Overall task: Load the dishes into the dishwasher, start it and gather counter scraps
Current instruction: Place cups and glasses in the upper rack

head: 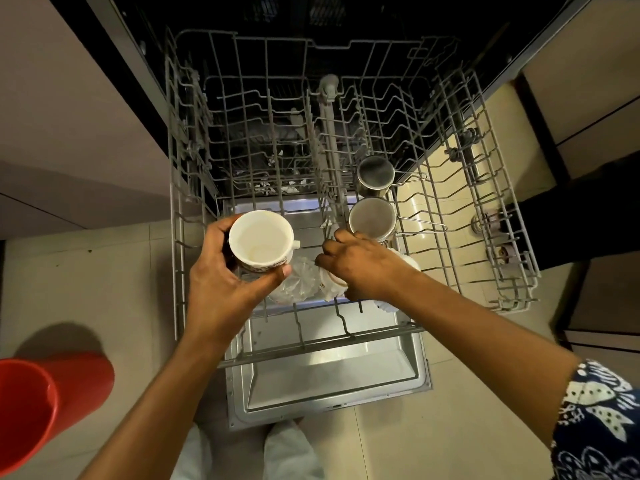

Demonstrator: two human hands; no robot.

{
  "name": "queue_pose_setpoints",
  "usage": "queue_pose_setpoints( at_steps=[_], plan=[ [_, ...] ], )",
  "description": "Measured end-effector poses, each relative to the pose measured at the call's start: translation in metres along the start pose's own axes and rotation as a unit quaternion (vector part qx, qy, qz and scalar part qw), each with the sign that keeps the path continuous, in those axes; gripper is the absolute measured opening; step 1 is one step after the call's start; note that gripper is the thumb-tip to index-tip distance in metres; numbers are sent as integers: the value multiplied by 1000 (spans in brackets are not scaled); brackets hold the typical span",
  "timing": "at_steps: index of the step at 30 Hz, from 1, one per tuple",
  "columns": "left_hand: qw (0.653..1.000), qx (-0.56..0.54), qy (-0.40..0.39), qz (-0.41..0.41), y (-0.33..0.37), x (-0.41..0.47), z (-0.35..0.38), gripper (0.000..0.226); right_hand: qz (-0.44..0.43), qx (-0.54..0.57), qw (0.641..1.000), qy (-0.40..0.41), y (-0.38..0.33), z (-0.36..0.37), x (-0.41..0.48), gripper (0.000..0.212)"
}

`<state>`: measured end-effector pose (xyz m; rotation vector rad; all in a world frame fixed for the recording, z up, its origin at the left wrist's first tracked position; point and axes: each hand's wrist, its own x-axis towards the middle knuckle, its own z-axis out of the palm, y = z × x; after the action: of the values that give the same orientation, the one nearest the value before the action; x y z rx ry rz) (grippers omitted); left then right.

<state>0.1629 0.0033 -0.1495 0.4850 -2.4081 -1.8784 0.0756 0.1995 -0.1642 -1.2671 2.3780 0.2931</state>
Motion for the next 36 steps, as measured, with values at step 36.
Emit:
queue_pose_setpoints(
  at_steps=[36],
  plan=[
    [967,135,-217,21,10,21,13,94,185,943,216,174,-11,-13,-30,81]
  ],
)
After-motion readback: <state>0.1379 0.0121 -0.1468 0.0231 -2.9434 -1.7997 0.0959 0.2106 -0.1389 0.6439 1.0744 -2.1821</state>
